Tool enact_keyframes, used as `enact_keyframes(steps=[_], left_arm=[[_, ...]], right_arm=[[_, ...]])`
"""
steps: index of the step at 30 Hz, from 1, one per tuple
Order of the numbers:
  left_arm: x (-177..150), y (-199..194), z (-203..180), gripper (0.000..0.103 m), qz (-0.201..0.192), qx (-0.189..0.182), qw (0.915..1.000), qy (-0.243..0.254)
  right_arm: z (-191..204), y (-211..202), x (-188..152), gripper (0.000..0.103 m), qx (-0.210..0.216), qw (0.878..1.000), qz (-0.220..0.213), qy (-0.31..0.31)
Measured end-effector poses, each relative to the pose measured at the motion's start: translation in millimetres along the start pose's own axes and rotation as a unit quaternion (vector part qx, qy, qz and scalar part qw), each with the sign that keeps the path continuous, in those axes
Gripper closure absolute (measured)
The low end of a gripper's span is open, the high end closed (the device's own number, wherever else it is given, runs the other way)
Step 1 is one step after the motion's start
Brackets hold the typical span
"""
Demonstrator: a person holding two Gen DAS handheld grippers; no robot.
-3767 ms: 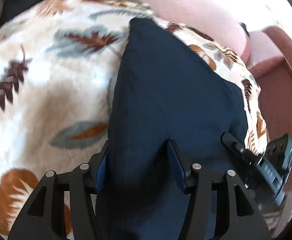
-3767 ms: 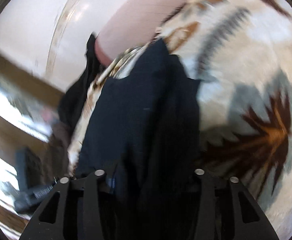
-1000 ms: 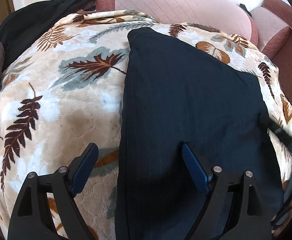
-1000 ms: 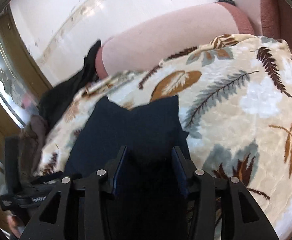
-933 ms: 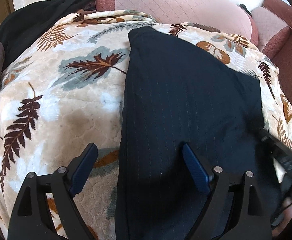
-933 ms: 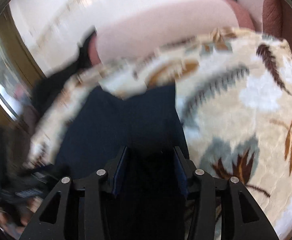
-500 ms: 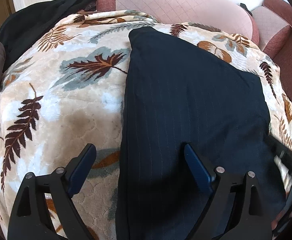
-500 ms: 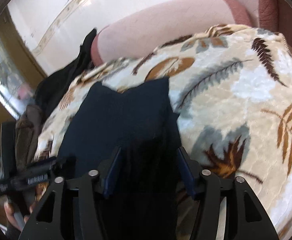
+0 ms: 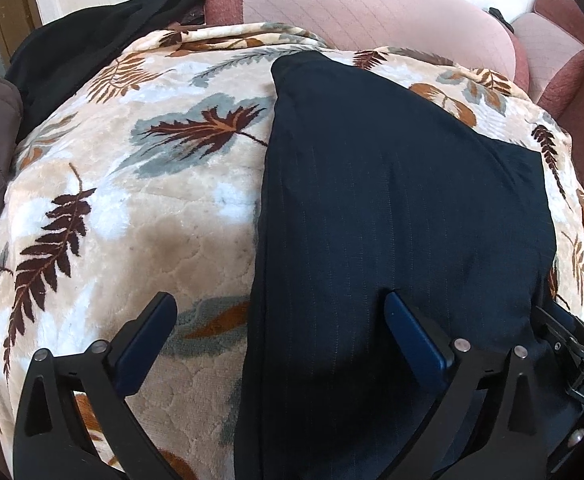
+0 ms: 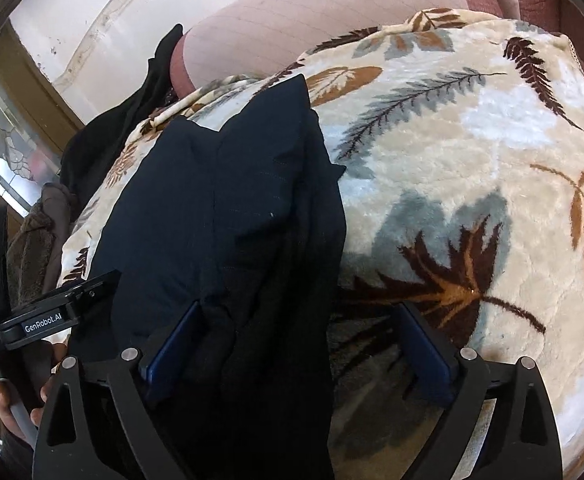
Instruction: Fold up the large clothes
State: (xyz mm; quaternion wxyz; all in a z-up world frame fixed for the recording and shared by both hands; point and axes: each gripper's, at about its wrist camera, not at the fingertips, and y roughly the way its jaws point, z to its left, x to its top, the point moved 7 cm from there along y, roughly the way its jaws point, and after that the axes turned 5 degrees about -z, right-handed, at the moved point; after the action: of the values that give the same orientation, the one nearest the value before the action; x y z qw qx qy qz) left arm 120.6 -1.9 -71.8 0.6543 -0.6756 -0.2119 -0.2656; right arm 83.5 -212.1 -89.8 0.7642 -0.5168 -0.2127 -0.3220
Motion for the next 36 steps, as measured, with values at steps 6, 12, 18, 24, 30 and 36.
enact_keyframes(steps=[6,12,18,24,30,36], left_arm=[[-4.6,-0.7,3.5,0.000,-0.002,-0.014,0.9997,-0.019],[-14.0,-3.3,7.4,0.000,0.002,-0.033,0.9986,-0.042],[-24.4,-13.0,4.2,0.000,-0.003,-0.025,0.9991,-0.034],[-34.8,-25.9,0.9,0.000,-0.013,-0.002,0.9998,-0.013],[-48.7,-39.9,1.5,0.000,-0.005,0.002,0.9999,-0.009],[-59.0,-64.8,7.4,0.000,0.004,-0.034,0.9987,-0.037]], right_arm=[[-1.8,-9.3,-8.0,0.006,0.000,1.000,-0.021,0.007],[-5.6,-23.8,-21.7,0.003,-0.016,1.000,-0.007,0.006],[-18.5,-47.8,-39.9,0.001,-0.058,0.998,0.008,0.010],[-26.0,-76.1,-59.6,0.001,-0.120,0.992,0.022,0.009],[-34.7,-106.0,-69.9,0.001,-0.154,0.988,-0.003,0.032],[-18.4,-139.7,-53.5,0.001,-0.098,0.989,-0.100,0.039]])
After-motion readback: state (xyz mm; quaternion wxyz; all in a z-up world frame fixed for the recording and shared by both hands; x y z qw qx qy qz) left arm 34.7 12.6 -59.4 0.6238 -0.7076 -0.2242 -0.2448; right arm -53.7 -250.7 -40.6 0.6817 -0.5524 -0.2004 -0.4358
